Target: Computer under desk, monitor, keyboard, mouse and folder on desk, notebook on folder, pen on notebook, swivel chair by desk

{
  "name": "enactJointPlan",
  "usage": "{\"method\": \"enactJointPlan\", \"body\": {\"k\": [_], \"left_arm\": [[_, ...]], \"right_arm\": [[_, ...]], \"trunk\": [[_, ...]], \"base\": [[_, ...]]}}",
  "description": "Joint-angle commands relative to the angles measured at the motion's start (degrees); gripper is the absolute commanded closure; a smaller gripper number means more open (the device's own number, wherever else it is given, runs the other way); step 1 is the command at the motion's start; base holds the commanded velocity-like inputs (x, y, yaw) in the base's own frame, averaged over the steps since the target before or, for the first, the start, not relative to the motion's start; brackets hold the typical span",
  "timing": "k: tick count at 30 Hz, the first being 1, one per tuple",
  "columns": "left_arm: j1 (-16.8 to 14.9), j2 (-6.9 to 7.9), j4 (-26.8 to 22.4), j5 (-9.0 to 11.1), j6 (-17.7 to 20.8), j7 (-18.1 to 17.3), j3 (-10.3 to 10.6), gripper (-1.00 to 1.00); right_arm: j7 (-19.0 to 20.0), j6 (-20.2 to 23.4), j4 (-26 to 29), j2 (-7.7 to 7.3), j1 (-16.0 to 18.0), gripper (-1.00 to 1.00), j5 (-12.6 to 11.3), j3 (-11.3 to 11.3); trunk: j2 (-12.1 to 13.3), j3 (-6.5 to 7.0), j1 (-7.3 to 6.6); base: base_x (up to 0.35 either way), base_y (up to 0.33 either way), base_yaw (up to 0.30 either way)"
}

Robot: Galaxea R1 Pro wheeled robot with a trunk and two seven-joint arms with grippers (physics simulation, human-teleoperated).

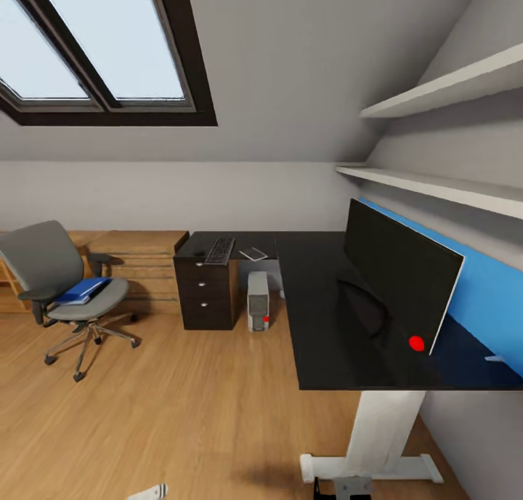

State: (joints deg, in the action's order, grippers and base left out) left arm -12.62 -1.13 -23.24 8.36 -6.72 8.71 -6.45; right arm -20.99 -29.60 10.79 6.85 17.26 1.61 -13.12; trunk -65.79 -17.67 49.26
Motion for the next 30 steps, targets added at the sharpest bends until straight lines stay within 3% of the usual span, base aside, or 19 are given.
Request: {"method": "enactJointPlan", "body": {"k": [1, 22, 30], "left_arm": [[-0.04, -0.01, 0.04, 0.6, -0.23, 0.04, 0.04, -1.0], [-0.04, -0.01, 0.04, 0.55, -0.28, 0.16, 0.09, -1.0], [-0.04, -0.01, 0.04, 0.44, -3.31, 0.16, 0.2, -1.0]], "right_arm": [[-0.54, -0.02, -0.06, 0.0, 0.06, -1.0, 0.17, -0.33], [-0.54, -0.02, -0.06, 0.0, 0.06, -1.0, 0.21, -0.33], [-0.54, -0.02, -0.14, -0.08, 0.06, -1.0, 0.24, -0.33]], "trunk": [[-0.04, -0.07, 0.02], [-0.04, -0.07, 0.02], [-0.04, -0.07, 0.02]], "base": [[0.163, 0.308, 0.0], [0.127, 0.313, 0.0], [0.294, 0.153, 0.0]]}}
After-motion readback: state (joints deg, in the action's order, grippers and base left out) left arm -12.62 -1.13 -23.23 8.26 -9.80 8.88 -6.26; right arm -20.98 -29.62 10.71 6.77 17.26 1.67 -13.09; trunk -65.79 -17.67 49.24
